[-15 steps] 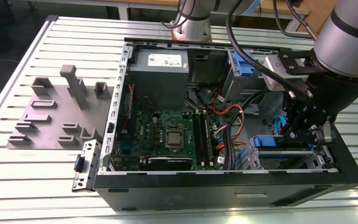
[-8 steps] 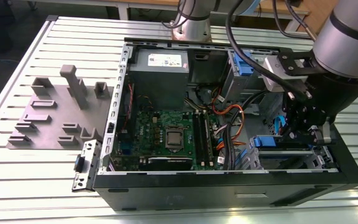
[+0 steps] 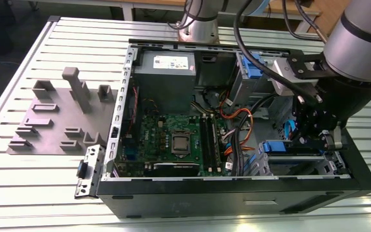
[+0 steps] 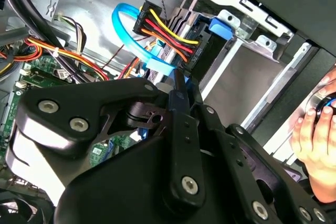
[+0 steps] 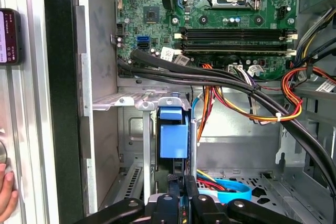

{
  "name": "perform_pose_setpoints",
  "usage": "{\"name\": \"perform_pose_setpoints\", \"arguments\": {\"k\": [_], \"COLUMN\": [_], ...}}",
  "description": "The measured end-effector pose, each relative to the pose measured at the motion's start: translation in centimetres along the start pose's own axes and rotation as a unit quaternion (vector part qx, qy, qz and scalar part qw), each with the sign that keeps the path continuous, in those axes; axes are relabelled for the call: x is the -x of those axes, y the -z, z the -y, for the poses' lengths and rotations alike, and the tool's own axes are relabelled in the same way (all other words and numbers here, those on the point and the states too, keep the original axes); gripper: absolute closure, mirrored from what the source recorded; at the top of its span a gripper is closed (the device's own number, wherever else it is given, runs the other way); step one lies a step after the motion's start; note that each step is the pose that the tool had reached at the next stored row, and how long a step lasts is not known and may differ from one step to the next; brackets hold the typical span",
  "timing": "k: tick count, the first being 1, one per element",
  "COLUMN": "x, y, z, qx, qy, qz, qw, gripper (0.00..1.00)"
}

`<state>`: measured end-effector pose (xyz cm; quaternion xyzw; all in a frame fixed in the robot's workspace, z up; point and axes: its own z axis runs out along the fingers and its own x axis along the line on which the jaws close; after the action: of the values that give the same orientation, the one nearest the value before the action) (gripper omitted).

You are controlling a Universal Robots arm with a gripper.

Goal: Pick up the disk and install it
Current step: 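Insert the second disk wire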

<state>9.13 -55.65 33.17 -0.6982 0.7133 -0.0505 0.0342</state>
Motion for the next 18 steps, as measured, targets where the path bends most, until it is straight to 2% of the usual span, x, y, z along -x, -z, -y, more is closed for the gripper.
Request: {"name": "perform_pose_setpoints", "arguments": {"k": [3, 10, 12, 14, 15, 18], "x": [0.0, -0.01, -0.04, -0.15, -0.2, -0.31], "y": [0.03, 0.59, 0.6, 0.59, 0.58, 0.53], "z": [0.01, 0.08, 0.07, 0.08, 0.07, 0.07], "qx": [0.0, 0.0, 0.0001, 0.0002, 0.0003, 0.0003], "qy": [0.0, 0.0, 0.0, -0.001, -0.001, -0.002], "qz": [0.0007, 0.001, 0.0038, 0.0104, 0.0121, 0.0134], "qw": [1.0, 1.0, 0.99999, 0.99995, 0.99993, 0.99991], "gripper": [0.84, 0.84, 0.84, 0.84, 0.84, 0.84]}}
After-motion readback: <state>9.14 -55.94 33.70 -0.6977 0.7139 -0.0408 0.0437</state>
